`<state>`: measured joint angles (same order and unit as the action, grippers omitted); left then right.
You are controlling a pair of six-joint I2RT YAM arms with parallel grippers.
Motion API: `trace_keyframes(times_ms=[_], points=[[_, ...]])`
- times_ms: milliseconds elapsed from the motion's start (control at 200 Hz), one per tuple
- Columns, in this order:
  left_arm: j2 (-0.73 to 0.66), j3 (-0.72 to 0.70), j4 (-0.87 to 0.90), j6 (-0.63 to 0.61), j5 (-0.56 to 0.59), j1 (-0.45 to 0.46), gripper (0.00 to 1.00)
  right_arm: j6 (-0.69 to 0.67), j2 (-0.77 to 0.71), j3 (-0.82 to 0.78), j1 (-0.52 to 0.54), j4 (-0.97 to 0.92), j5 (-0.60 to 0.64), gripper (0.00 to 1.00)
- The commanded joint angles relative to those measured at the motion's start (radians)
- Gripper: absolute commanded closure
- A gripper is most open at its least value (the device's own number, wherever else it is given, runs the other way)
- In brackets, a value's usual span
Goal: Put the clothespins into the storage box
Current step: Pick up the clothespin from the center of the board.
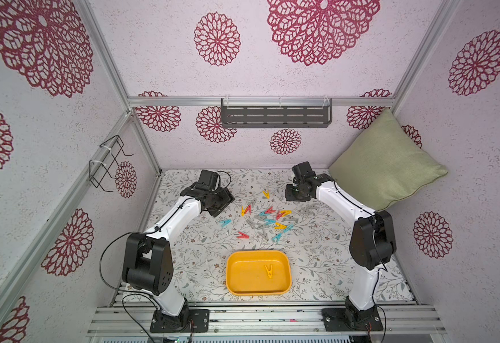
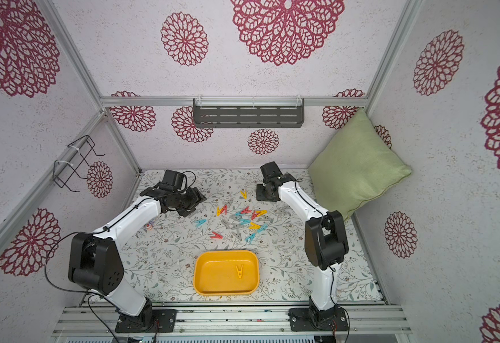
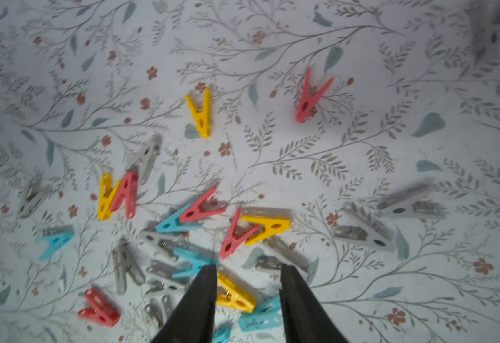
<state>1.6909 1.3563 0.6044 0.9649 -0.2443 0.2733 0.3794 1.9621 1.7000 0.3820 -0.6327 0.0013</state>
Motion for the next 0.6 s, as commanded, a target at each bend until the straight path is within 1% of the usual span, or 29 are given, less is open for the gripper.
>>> trace_keyframes(times_ms=[0, 105, 240, 455, 530, 595], points=[[0.044, 0.064, 0.007, -0.044, -0.036, 0.006, 0.27, 0.068, 0.078, 0.104, -0.058, -0.022, 0.033, 0.59], [0.092, 0.127, 0.033, -0.068, -0.047, 0.004, 0.27, 0.102, 0.196, 0.224, -0.091, -0.048, 0.045, 0.59], [0.154, 0.206, 0.067, -0.09, -0.069, -0.004, 0.27, 0.145, 0.36, 0.432, -0.113, -0.123, 0.062, 0.62], [0.215, 0.273, 0.088, -0.101, -0.103, -0.032, 0.27, 0.194, 0.574, 0.751, -0.128, -0.209, 0.058, 0.62], [0.227, 0.286, 0.1, -0.109, -0.106, -0.043, 0.27, 0.211, 0.625, 0.815, -0.132, -0.222, 0.043, 0.63], [0.234, 0.29, 0.104, -0.111, -0.111, -0.05, 0.27, 0.222, 0.644, 0.821, -0.135, -0.211, 0.033, 0.62]])
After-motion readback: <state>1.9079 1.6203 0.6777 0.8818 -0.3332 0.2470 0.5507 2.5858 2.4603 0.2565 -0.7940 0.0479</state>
